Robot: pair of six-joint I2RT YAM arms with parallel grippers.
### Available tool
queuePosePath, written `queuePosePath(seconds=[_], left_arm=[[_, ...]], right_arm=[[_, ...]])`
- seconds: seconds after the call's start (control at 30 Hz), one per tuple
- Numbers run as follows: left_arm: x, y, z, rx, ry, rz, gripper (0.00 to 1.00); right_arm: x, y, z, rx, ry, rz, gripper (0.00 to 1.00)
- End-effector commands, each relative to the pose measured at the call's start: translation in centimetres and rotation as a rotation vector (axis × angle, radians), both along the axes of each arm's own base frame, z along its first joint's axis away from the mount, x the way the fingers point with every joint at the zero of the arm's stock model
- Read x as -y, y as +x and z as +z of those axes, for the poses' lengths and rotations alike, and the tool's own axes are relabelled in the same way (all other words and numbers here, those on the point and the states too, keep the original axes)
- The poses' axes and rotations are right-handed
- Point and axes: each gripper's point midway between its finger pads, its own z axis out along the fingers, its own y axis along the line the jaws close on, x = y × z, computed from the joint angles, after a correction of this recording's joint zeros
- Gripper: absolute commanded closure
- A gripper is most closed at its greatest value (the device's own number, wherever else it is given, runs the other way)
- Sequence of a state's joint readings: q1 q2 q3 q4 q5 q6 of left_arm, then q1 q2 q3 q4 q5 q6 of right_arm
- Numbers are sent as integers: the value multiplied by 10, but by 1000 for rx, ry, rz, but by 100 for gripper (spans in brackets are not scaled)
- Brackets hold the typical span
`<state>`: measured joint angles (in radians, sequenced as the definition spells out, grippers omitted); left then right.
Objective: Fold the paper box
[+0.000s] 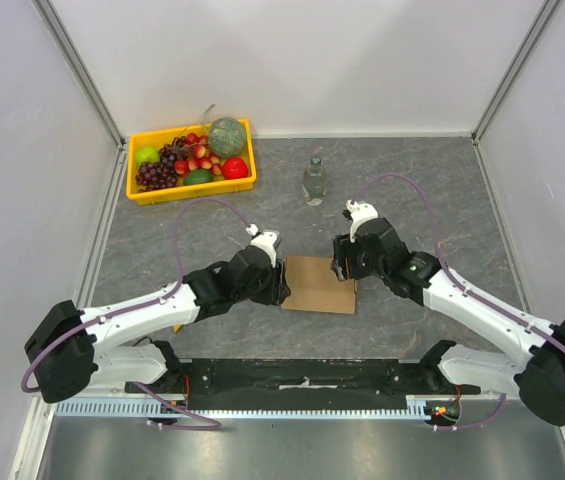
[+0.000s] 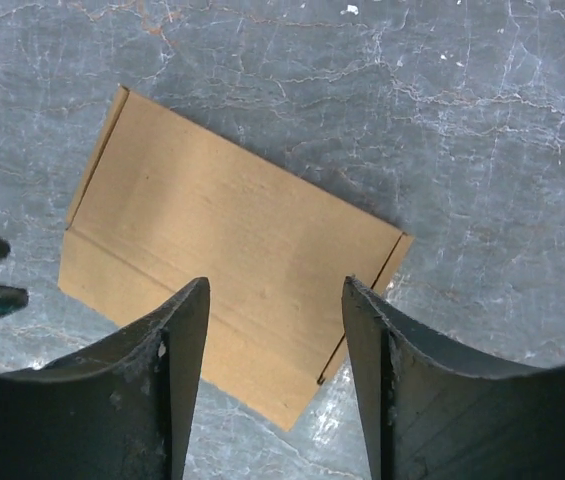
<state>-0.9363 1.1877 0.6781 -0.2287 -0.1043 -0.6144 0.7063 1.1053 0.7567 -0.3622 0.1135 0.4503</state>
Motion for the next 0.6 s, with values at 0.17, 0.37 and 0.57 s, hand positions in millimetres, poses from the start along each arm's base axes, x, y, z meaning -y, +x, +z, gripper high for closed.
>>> queuePosePath(seconds=[0.17,0.37,0.57], left_arm=[[44,-10,15,32,-96,-69,88],[65,-15,2,13,-84,-104,98],[75,-14,-7,0,-71,-114,98]], right_arm=[[-28,57,17,70,121,37,61],[-44,78,2,52,111,45,73],[-49,89,-11,37,94,33,75]])
